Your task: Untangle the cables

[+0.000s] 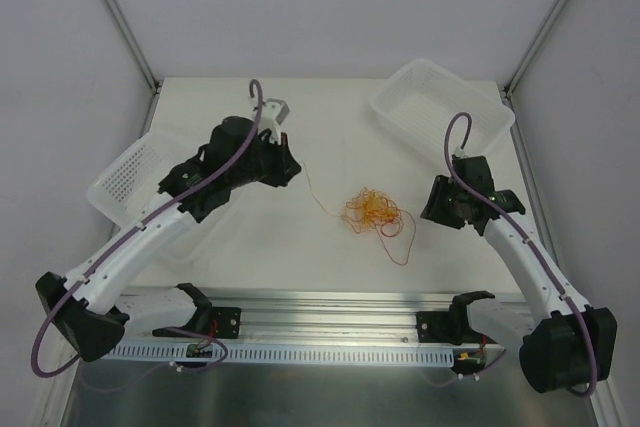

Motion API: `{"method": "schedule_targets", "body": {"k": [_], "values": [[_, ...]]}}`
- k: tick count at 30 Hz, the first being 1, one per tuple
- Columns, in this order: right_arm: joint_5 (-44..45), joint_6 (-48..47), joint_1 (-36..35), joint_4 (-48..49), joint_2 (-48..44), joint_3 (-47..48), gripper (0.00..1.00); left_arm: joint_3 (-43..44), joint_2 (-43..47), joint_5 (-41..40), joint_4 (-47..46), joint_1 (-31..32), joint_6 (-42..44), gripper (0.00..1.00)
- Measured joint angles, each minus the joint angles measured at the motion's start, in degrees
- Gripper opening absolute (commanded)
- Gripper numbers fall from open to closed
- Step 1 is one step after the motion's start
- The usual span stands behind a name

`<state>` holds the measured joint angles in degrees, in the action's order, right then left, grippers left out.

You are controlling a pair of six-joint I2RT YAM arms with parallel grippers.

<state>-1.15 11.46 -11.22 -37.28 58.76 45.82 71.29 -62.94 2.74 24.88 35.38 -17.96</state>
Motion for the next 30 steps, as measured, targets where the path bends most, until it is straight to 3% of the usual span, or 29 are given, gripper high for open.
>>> {"method": "schedule_targets", "body": {"k": [4, 8, 12, 13, 15, 16, 19, 25, 30], "values": [[-0.3, -1.7, -3.9, -0.9, 1.7, 2.1, 0.55, -8.2, -3.4, 1.2, -0.2, 4.9, -3.4, 0.0], [-0.4, -2.8, -7.3, -1.1, 1.7, 5.8, 0.63, -18.3, -2.1, -0.3, 0.0, 5.9, -6.6, 0.0], [-0.4, -3.5, -10.6, -1.0, 1.6, 7.3, 0.68, -26.7, 1.2, -2.7, 0.9, 5.9, -9.0, 0.17], [-0.4, -3.6, -11.7, -1.1, 1.7, 7.4, 0.69, -28.3, 2.1, -3.3, 1.2, 5.9, -9.4, 0.32], [-0.3, -3.9, -13.9, -1.1, 2.1, 7.7, 0.69, -30.1, 3.1, -3.9, 1.7, 5.9, -9.7, 0.49], [-0.2, -4.0, -15.0, -1.2, 2.6, 8.0, 0.69, -30.3, 3.2, -4.1, 1.9, 5.9, -9.6, 0.63], [-0.1, -4.1, -17.6, -1.2, 3.8, 9.0, 0.69, -29.7, 3.1, -3.4, 1.5, 5.9, -8.3, 0.8], [0.1, -4.0, -20.0, -1.1, 4.9, 10.0, 0.7, -23.5, 0.2, 2.3, 0.8, 6.8, -4.9, 0.8], [0.2, -3.3, -20.7, -1.1, 5.0, 10.1, 0.69, -17.9, -6.3, 6.3, -2.9, 7.4, -5.4, 0.69]]}}
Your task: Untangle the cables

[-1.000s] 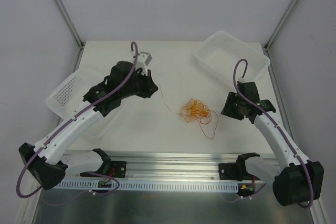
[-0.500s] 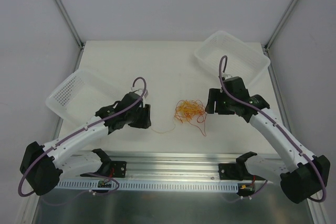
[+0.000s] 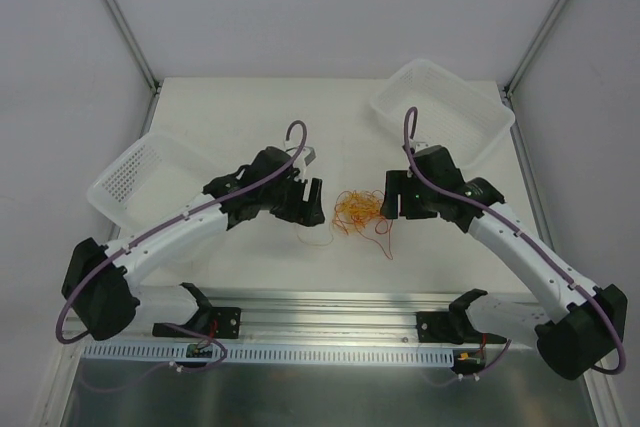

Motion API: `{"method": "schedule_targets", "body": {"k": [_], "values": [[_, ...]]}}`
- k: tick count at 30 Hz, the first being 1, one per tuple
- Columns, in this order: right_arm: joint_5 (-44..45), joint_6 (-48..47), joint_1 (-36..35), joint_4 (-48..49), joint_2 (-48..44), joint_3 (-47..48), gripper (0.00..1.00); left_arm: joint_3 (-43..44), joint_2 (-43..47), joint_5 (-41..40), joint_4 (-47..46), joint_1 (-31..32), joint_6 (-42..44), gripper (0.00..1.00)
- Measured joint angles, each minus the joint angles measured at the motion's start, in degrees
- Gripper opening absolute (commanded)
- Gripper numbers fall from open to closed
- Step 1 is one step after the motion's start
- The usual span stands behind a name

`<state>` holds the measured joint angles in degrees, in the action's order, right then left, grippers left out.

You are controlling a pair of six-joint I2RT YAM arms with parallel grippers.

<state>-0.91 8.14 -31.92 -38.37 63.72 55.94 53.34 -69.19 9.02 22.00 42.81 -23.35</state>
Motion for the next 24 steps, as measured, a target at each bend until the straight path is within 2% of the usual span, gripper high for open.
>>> {"method": "schedule_targets", "body": {"k": [4, 11, 19, 23, 24], "values": [[0.0, 0.9, -0.7, 0.1, 0.0, 0.0, 0.69, 4.7, -9.0, 1.4, -1.8, 0.3, -1.4, 0.64], [0.0, 2.7, -2.7, 0.9, 0.5, 0.0, 0.7, 8.3, -22.8, 3.2, -4.1, 1.6, -3.0, 0.45], [0.1, 4.2, -4.9, 2.6, 1.8, 0.0, 0.69, 9.3, -28.6, 4.0, -5.5, 1.9, -3.1, 0.25], [0.6, 5.3, -5.7, 4.2, 3.5, 0.0, 0.7, 9.3, -29.4, 3.9, -6.6, 1.9, -3.2, 0.0], [0.7, 5.5, -5.9, 4.7, 3.9, 0.0, 0.7, 9.3, -29.4, 4.0, -6.8, 1.9, -3.3, 0.0]]}}
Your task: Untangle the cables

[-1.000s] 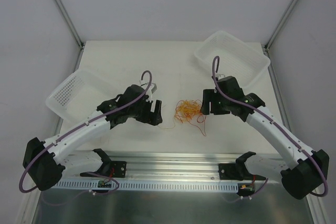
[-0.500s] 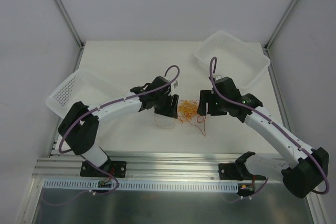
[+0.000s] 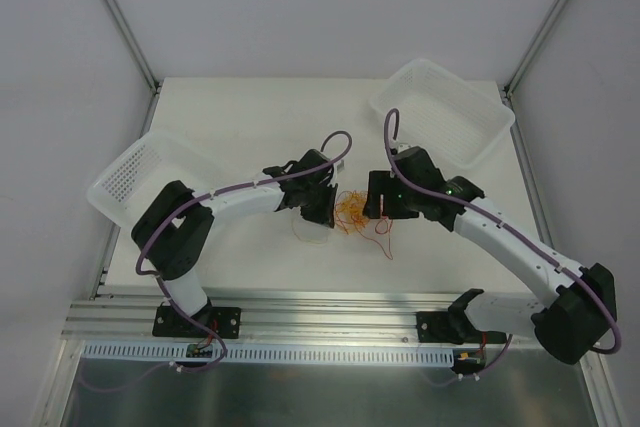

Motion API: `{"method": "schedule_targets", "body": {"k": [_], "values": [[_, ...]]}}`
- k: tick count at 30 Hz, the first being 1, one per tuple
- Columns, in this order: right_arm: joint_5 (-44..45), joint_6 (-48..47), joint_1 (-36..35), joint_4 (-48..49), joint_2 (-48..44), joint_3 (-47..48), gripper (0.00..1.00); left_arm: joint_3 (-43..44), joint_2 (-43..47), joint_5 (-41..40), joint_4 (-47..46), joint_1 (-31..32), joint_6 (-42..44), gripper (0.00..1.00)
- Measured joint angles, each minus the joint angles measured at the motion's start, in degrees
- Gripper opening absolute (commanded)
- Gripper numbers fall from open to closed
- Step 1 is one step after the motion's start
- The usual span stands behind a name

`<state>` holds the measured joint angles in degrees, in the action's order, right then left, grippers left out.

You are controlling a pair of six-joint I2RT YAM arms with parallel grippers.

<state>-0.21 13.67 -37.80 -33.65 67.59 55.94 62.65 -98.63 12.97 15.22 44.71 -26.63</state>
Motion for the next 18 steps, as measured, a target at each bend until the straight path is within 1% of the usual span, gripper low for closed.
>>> {"method": "schedule_targets", "body": {"k": [6, 12, 15, 18], "values": [[-0.5, 2.3, -0.4, 4.3, 5.1, 0.0, 0.72, -0.5, 0.3, -0.1, -1.1, 0.0, 0.2, 0.0], [-0.1, 4.0, -2.2, 8.0, 12.5, 0.4, 0.72, -3.0, 4.3, -0.1, -1.3, 0.3, -0.1, 0.0], [1.2, 4.7, -3.3, 9.8, 17.6, 1.0, 0.69, -3.6, 7.0, -0.1, -1.3, 0.3, -0.3, 0.0], [2.4, 5.4, -3.5, 11.2, 21.9, 1.0, 0.63, -4.0, 9.8, -0.3, -1.4, 0.3, -0.5, 0.0]]}}
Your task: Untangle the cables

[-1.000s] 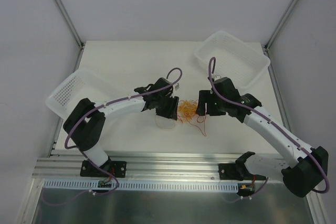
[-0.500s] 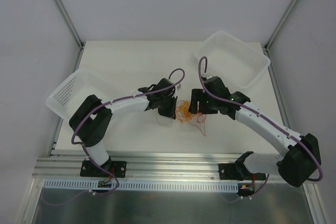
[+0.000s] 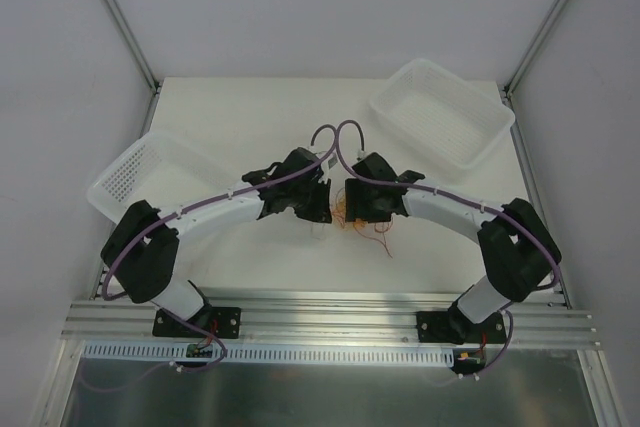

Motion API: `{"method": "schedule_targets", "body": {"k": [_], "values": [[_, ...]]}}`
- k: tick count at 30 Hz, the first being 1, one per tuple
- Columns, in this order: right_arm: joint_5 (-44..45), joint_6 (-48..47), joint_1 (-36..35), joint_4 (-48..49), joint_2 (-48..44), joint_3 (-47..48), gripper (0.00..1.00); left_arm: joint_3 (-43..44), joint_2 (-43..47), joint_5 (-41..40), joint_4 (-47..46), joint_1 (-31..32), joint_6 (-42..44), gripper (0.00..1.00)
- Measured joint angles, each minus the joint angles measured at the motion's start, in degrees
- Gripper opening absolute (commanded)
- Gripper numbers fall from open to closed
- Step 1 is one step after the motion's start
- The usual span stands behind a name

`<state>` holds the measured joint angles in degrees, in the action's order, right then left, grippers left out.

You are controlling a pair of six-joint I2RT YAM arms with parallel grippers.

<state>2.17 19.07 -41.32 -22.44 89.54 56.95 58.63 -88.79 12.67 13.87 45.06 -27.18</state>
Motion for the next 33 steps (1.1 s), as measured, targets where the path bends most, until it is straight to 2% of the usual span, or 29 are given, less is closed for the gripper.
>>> {"method": "schedule_targets", "body": {"k": [3, 4, 6, 7, 9, 14, 22, 27, 33], "values": [[1.7, 0.4, 0.0, 1.0, 2.7, -0.2, 0.45, -1.1, 3.4, -1.2, 0.0, 0.0, 0.0, 0.0], [2.4, 0.5, 0.1, 1.4, 3.1, -0.4, 0.34, -1.5, 4.7, -1.5, 0.0, 0.0, 0.0, 0.0], [3.6, 0.7, 0.4, 1.7, 3.2, -0.9, 0.2, -2.3, 7.4, -2.5, 0.0, 0.0, 0.0, 0.0], [4.2, 0.7, 0.8, 2.2, 3.1, -1.4, 0.07, -2.7, 8.8, -2.8, 0.0, -0.2, 0.0, 0.0], [5.4, 0.6, 2.1, 3.0, 3.1, -2.6, 0.01, -3.6, 11.8, -3.1, -0.1, -0.9, 0.0, 0.0], [6.4, 0.5, 8.0, 3.5, 0.7, -7.3, 0.01, -6.0, 19.4, -3.3, 0.3, -5.8, -0.2, 0.0], [6.6, -1.9, 19.0, -0.4, -10.5, -10.3, 0.01, -4.5, 29.9, -4.1, 5.8, -15.7, 1.3, 0.0], [4.6, -2.7, 25.4, -2.3, -13.2, -10.4, 0.01, 3.7, 31.6, -4.2, 10.7, -18.9, 3.7, 0.0], [3.0, -3.3, 27.5, -4.2, -13.9, -10.4, 0.01, 16.3, 32.4, -5.4, 15.4, -20.1, 6.7, 0.0]]}}
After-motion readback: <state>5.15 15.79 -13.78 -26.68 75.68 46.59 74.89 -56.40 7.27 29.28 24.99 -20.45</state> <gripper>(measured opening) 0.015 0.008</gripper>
